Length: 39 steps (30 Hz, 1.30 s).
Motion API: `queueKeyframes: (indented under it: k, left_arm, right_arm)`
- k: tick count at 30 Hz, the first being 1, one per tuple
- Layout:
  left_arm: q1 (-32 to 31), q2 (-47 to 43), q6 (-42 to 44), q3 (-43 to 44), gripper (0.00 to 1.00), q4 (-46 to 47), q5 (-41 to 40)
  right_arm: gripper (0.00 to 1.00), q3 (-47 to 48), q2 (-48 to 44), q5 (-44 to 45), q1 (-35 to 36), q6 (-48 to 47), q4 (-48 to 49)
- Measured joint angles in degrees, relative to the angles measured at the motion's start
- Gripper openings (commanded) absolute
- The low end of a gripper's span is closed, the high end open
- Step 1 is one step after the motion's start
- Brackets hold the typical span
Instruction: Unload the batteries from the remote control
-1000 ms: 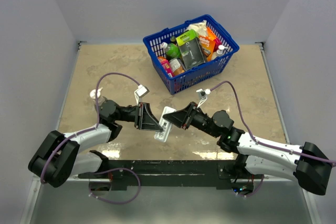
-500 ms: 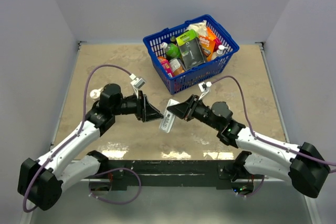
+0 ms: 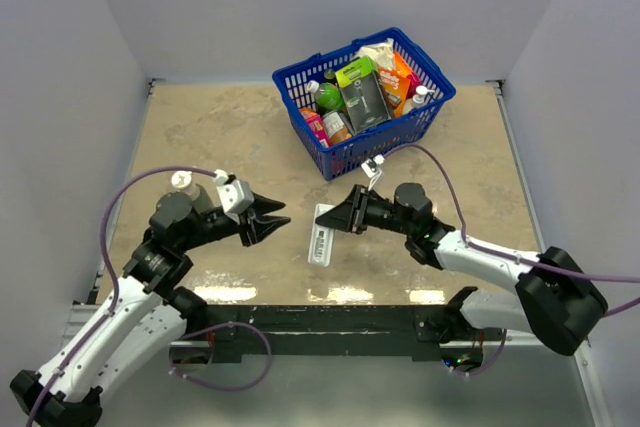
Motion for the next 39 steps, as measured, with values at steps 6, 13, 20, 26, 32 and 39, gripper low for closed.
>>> queueKeyframes:
  k: [6, 13, 20, 26, 32, 39]
  left_arm:
    - [-9.11, 7.3, 13.0, -0.02, 0.48, -5.27, -4.7]
    - [-20.06, 7.63, 18.93, -2.05, 0.46, -4.13, -14.78]
    - [-25.27, 4.98, 20.33, -5.75, 0.45, -2.82, -20.68]
    - [-27.34, 6.29, 20.33, -5.75, 0.48, -4.02, -24.81]
    - [-29.55, 6.8, 20.7, -5.75, 0.61, -4.24, -26.88]
    - [-29.9, 9.42, 21.73, -5.75, 0.64, -4.72, -27.08]
  right_arm:
    - [0.0, -1.51, 6.8, -4.9, -0.11, 4.04, 6.95]
    - [0.0, -1.99, 10.49, -7.1, -0.33, 6.34, 10.71]
    - [0.0, -1.99, 11.67, -7.52, -0.35, 7.02, 11.82]
    - [0.0, -1.99, 11.67, -7.45, -0.37, 6.99, 11.78]
    - [0.0, -1.86, 12.48, -7.52, -0.35, 7.1, 12.26]
    - [0.0, -1.55, 14.27, -7.48, -0.37, 7.15, 12.48]
